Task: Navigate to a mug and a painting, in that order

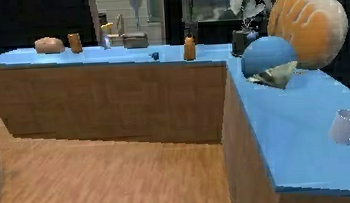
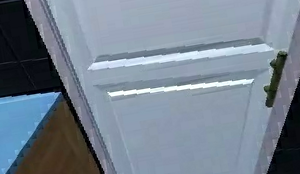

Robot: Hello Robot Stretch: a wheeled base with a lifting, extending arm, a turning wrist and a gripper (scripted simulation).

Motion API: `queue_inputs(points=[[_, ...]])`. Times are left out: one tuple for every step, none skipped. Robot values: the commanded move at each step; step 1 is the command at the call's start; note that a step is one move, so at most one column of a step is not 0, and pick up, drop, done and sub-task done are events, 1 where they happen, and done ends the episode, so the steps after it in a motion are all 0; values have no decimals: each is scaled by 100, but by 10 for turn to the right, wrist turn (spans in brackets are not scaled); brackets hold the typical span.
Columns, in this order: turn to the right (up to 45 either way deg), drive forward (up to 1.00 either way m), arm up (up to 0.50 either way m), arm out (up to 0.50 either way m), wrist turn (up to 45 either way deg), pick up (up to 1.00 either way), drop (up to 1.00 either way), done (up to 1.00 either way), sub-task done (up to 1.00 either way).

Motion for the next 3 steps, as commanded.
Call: queue_inputs(points=[[-450,0,0,0,0,0,0,0,0],[-270,0,0,0,0,0,0,0,0],[0,65,0,0,0,0,0,0,0]])
